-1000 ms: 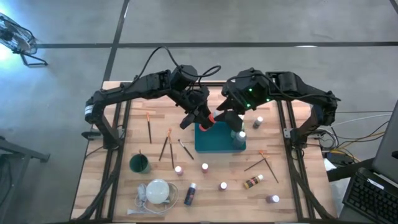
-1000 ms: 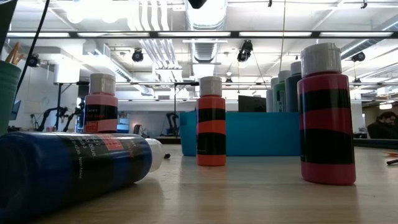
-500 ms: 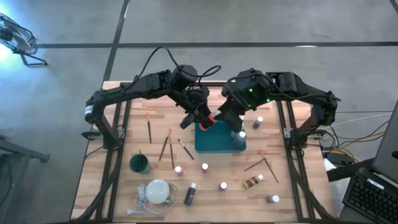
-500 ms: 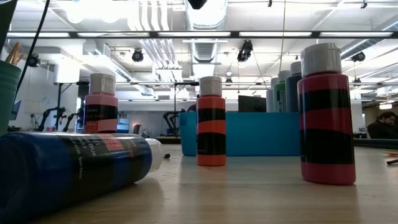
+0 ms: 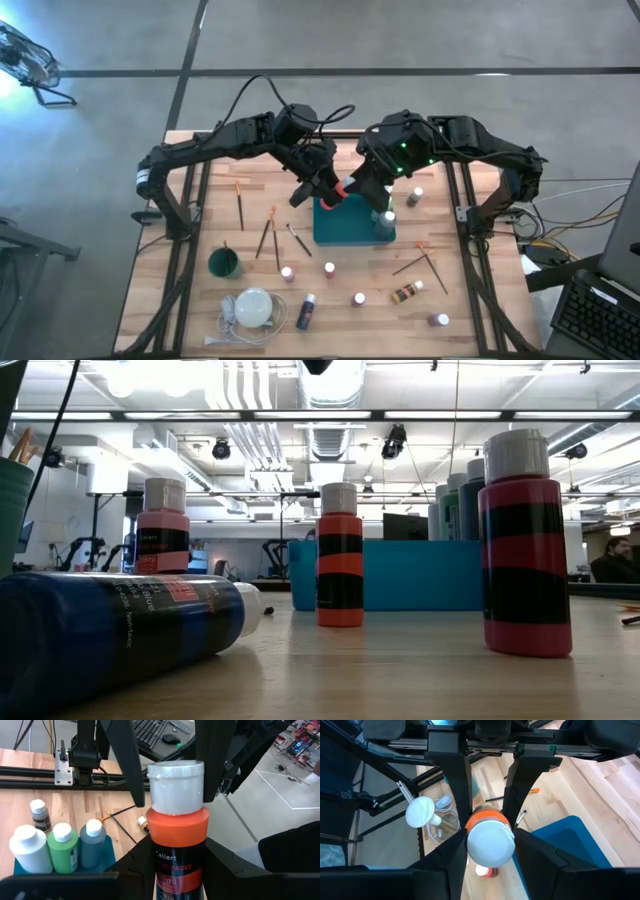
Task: Pick & Place Paint Supplies
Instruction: Put the orange paint bottle into the blue bin
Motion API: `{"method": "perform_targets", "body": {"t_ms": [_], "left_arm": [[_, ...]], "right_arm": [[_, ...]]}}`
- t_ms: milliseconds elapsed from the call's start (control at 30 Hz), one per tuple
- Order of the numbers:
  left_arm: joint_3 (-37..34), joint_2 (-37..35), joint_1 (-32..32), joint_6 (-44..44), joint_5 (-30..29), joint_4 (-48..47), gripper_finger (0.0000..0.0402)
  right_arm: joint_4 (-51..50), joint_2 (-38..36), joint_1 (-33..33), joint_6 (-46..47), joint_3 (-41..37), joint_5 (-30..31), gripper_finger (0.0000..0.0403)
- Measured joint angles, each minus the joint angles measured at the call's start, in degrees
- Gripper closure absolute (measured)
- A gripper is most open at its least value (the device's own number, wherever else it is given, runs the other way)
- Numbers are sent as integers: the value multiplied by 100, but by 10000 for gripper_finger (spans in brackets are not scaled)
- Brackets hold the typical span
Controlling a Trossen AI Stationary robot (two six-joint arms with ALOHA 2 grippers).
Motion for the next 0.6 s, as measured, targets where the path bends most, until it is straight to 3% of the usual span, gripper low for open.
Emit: {"method": "perform_targets", "body": {"t_ms": [400,600], "left_arm": [[-2,0,0,2,6,12,282],[-7,0,0,3,4,15,282]], "right_arm": [[127,0,-2,4,-9,8,284],[105,0,-4,85,-22,-22,260]]}}
